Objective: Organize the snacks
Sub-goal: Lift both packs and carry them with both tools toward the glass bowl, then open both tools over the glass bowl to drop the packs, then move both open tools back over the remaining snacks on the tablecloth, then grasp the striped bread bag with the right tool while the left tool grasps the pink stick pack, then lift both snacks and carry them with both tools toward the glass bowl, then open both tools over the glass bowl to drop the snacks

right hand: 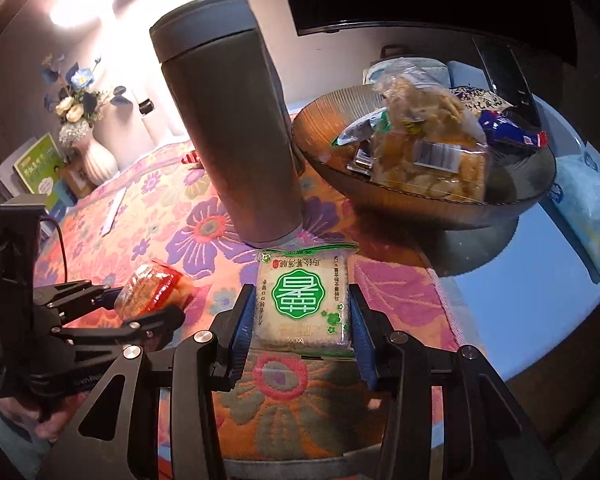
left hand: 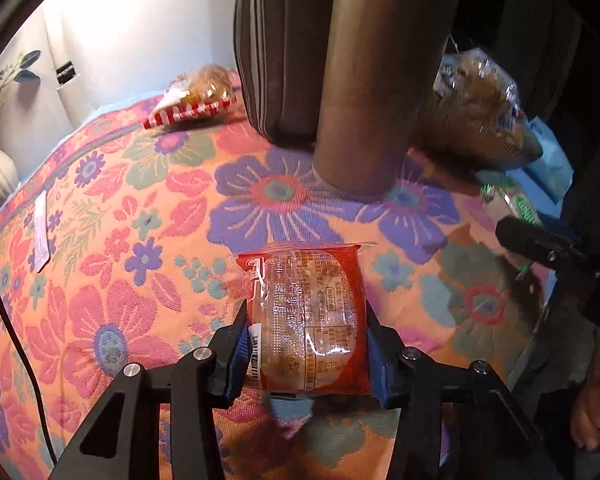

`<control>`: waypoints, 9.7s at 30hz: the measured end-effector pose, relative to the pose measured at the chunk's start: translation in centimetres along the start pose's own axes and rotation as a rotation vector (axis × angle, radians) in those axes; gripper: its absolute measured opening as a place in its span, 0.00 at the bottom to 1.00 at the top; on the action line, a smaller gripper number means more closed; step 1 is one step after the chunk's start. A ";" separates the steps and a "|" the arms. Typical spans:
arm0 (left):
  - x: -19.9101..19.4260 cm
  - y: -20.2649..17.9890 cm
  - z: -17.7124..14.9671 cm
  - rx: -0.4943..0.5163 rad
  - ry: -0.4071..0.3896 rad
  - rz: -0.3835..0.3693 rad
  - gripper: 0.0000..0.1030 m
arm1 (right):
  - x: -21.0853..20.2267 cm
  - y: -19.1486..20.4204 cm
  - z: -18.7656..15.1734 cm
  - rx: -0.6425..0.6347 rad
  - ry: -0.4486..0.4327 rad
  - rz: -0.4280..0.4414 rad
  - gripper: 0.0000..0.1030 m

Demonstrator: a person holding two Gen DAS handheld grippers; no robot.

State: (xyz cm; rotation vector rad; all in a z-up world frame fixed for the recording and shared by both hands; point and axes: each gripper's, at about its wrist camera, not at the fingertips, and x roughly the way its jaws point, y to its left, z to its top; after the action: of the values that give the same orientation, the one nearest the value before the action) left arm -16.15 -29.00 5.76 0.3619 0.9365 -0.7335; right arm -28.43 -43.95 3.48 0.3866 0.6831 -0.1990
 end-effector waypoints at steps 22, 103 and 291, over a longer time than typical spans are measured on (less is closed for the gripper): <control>-4.9 -15.0 13.4 0.025 -0.273 -0.157 0.45 | -6.3 -9.5 12.8 0.067 -0.246 -0.041 0.41; -10.9 23.1 2.3 -0.504 -0.377 0.128 0.71 | 1.5 17.2 12.0 -0.205 0.038 0.255 0.74; -6.9 -18.1 15.7 0.012 -0.284 -0.095 0.17 | -7.9 -12.4 13.9 0.107 -0.149 -0.084 0.79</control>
State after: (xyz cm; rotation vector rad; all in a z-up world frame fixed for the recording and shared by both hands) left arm -22.23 -48.06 20.67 0.2178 0.6847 -0.8533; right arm -30.21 -60.58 14.98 0.4407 0.5441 -0.3419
